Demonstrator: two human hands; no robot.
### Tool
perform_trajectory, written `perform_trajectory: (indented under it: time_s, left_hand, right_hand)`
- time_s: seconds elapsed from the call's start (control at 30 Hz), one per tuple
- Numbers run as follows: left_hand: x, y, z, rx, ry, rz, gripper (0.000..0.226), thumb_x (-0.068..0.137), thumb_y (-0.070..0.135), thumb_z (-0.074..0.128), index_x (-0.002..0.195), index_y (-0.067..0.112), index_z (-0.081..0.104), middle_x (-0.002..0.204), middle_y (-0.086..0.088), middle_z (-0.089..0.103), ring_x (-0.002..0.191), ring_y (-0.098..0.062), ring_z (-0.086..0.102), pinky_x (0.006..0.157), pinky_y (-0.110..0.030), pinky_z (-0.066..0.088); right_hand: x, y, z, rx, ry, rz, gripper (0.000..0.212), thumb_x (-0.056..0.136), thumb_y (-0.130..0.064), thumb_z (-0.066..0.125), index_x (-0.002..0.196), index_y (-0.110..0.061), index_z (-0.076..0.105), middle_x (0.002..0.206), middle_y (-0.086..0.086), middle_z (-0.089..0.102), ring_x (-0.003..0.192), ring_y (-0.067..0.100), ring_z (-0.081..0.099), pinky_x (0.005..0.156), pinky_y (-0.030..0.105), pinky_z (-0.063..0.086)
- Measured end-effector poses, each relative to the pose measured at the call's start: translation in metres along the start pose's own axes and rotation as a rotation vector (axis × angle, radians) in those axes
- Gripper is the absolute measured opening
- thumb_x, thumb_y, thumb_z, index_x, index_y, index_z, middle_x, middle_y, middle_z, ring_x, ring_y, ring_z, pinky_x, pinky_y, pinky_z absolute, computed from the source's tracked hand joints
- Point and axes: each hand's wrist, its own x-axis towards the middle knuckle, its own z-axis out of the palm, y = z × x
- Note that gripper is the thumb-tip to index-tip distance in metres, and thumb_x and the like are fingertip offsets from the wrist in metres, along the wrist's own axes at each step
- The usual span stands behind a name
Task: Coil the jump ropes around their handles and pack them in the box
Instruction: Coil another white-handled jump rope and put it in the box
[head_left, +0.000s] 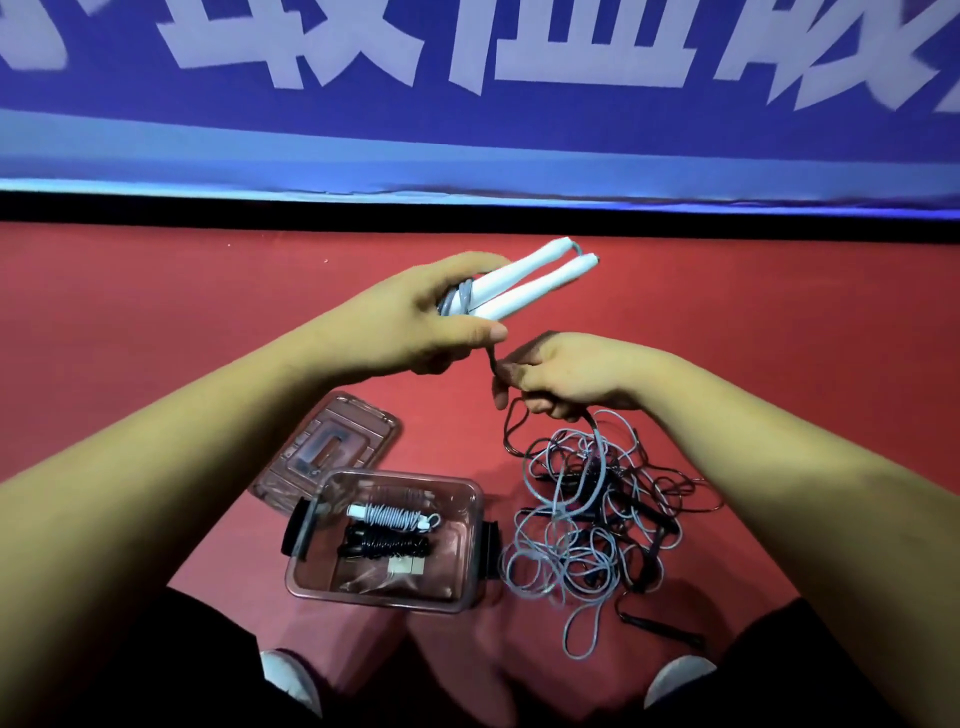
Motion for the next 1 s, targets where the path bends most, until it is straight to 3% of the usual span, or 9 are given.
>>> perform_trajectory:
  time_s: [0.13,0.23,0.3,0.4,0.53,0.67,0.8,0.93,1.0]
  left_hand:
    - [0.008,-0.008,-0.01,-0.016,0.117,-0.09,0.029,0.094,0.015,0.065,0.109,-0.005,0.051,0.069,-0.011,0.051,0.057,-0.02,0.041,0.048,-0.028,0.033]
    - [0.011,-0.015,-0.021,0.131,0.172,-0.117,0.024,0.093,0.021,0.067,0.094,0.006,0.049,0.068,-0.008,0.055,0.054,-0.02,0.046,0.048,-0.028,0.036]
    - [0.014,-0.025,-0.027,0.481,0.227,-0.114,0.03,0.092,0.029,0.069,0.087,0.013,0.043,0.066,-0.003,0.055,0.053,-0.019,0.047,0.049,-0.03,0.034]
    - [0.017,-0.041,-0.024,0.792,0.274,-0.074,0.029,0.091,0.024,0.067,0.096,0.012,0.041,0.071,-0.006,0.052,0.067,-0.034,0.052,0.051,-0.036,0.026]
    - [0.023,-0.064,-0.005,0.962,0.317,-0.084,0.025,0.089,0.02,0.06,0.1,0.012,0.04,0.078,-0.016,0.055,0.072,-0.043,0.055,0.056,-0.04,0.037]
    - [0.027,-0.072,0.018,1.055,0.226,-0.174,0.025,0.087,0.02,0.058,0.097,0.015,0.036,0.077,-0.01,0.05,0.069,-0.035,0.048,0.055,-0.036,0.034]
    - [0.028,-0.066,0.023,1.11,0.064,-0.19,0.021,0.085,0.025,0.061,0.1,0.019,0.047,0.084,-0.007,0.061,0.073,-0.031,0.053,0.06,-0.034,0.041]
    - [0.024,-0.044,0.028,1.023,-0.196,-0.1,0.047,0.072,0.07,0.069,0.083,0.032,0.044,0.061,0.012,0.049,0.064,-0.02,0.049,0.062,-0.032,0.037]
    - [0.023,-0.036,0.028,0.975,-0.198,-0.057,0.046,0.074,0.073,0.064,0.075,0.033,0.042,0.057,0.008,0.047,0.056,-0.011,0.046,0.059,-0.032,0.032]
  right_hand:
    - [-0.001,-0.003,-0.001,0.0,0.006,-0.035,0.039,0.103,-0.04,0.041,0.091,-0.011,0.065,0.059,0.002,0.042,0.047,0.015,0.032,0.047,0.023,0.03]
    - [-0.001,-0.006,0.001,-0.012,0.055,-0.105,0.039,0.104,-0.036,0.04,0.085,-0.011,0.063,0.061,0.005,0.049,0.051,0.018,0.043,0.054,0.027,0.038]
    - [-0.001,-0.01,0.005,-0.026,0.122,-0.149,0.037,0.105,-0.031,0.039,0.081,-0.01,0.059,0.063,0.007,0.05,0.053,0.02,0.051,0.06,0.03,0.045]
    - [-0.001,-0.019,0.015,-0.201,0.229,-0.206,0.035,0.104,-0.027,0.042,0.076,-0.012,0.058,0.063,0.005,0.051,0.051,0.017,0.05,0.061,0.029,0.045]
    - [-0.005,-0.032,0.027,-0.445,0.275,-0.215,0.037,0.101,-0.032,0.047,0.069,-0.016,0.059,0.063,0.002,0.056,0.056,0.015,0.049,0.06,0.03,0.037]
    - [-0.013,-0.03,0.023,-0.434,0.344,-0.205,0.038,0.094,-0.023,0.058,0.064,-0.003,0.049,0.053,0.004,0.037,0.047,0.018,0.035,0.05,0.032,0.027]
    - [-0.014,-0.029,0.012,-0.323,0.402,-0.246,0.023,0.09,-0.017,0.062,0.075,-0.001,0.066,0.059,0.009,0.053,0.051,0.016,0.048,0.052,0.028,0.036]
    - [-0.013,-0.027,-0.008,-0.342,0.497,-0.298,0.015,0.089,-0.019,0.066,0.077,-0.013,0.073,0.068,-0.001,0.067,0.059,0.003,0.051,0.062,0.026,0.041]
    - [-0.012,-0.023,-0.015,-0.354,0.525,-0.308,0.013,0.089,-0.021,0.067,0.082,-0.014,0.074,0.074,-0.001,0.07,0.067,0.007,0.058,0.067,0.027,0.045]
